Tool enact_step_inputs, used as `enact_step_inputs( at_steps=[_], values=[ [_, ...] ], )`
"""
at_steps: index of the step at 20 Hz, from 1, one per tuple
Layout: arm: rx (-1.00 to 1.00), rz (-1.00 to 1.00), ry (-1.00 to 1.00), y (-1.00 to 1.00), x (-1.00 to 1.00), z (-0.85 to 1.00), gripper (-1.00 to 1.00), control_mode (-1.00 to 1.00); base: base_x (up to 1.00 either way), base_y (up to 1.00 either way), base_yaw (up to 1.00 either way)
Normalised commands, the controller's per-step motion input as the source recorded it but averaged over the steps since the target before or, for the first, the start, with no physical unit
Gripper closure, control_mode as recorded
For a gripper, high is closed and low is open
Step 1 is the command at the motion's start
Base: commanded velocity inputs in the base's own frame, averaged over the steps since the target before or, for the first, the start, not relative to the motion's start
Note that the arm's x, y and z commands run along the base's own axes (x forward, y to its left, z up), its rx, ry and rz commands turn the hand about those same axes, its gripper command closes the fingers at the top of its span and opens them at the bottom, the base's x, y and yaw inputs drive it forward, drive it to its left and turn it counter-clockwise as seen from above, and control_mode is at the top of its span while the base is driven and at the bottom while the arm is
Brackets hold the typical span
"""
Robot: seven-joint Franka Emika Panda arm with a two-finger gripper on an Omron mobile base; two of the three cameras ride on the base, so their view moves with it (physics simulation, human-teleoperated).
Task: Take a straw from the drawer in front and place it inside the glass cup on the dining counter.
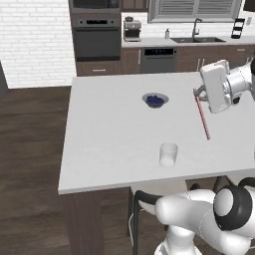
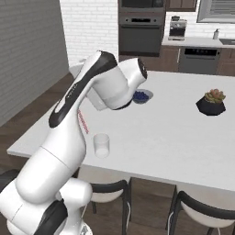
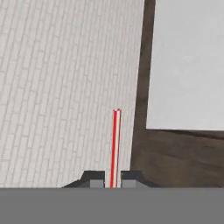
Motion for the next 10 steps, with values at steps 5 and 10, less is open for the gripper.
enact_step_inputs(
  at_steps=[5,10],
  values=[
    [0.11,0.03,-0.12,0.2,0.29,-0.36,1.0,-1.0,0.0,0.0,0.0],
    [0.12,0.04,-0.15,0.0,0.3,-0.41,1.0,-1.0,0.0,0.0,0.0]
  ],
)
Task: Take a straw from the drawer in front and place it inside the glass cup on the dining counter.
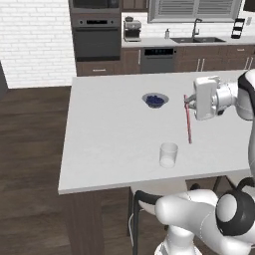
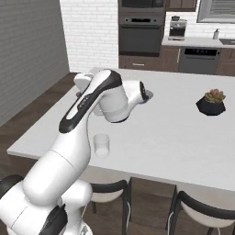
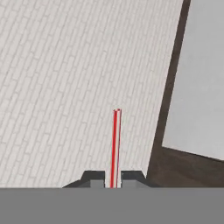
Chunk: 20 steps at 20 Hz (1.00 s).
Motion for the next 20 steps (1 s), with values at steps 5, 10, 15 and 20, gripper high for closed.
enact_step_inputs(
  at_steps=[5,10,15,20],
  values=[
    [0.13,0.05,-0.08,-0.01,0.3,-0.26,1.0,-1.0,0.0,0.0,0.0],
    [0.06,0.01,-0.02,-0.08,0.49,-0.14,1.0,-1.0,0.0,0.0,0.0],
    [0.0,0.0,0.0,-0.23,0.33,-0.16,1.0,-1.0,0.0,0.0,0.0],
    [0.0,0.0,0.0,-0.13,0.1,-0.27,1.0,-1.0,0.0,0.0,0.0]
  ],
)
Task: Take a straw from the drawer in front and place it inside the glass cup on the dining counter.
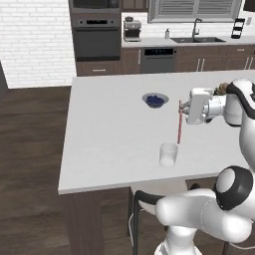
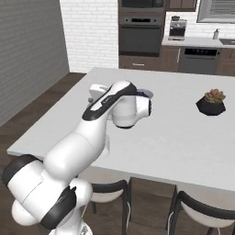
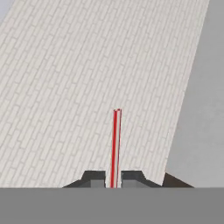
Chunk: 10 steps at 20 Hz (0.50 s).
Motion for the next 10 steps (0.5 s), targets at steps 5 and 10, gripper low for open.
enact_step_inputs(
  at_steps=[5,10],
  values=[
    [0.0,0.0,0.0,0.0,0.09,-0.33,1.0,-1.0,0.0,0.0,0.0],
    [0.0,0.0,0.0,0.0,0.35,-0.27,1.0,-1.0,0.0,0.0,0.0]
  ],
)
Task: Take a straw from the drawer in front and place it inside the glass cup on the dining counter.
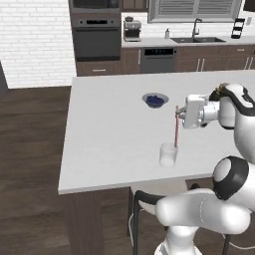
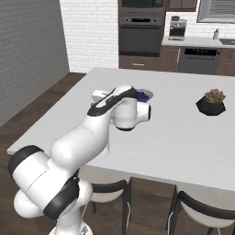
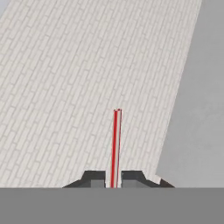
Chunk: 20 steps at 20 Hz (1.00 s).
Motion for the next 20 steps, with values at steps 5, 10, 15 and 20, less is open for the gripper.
enact_step_inputs(
  at_steps=[5,10,15,20],
  values=[
    [0.0,0.0,0.0,-0.01,0.42,-0.16,1.0,-1.0,0.0,0.0,0.0],
    [0.0,0.0,0.0,-0.02,0.23,-0.14,1.0,-1.0,0.0,0.0,0.0],
    [0.0,0.0,0.0,-0.04,0.07,-0.16,1.0,-1.0,0.0,0.0,0.0],
    [0.0,0.0,-0.01,-0.02,0.11,-0.12,1.0,-1.0,0.0,0.0,0.0]
  ],
)
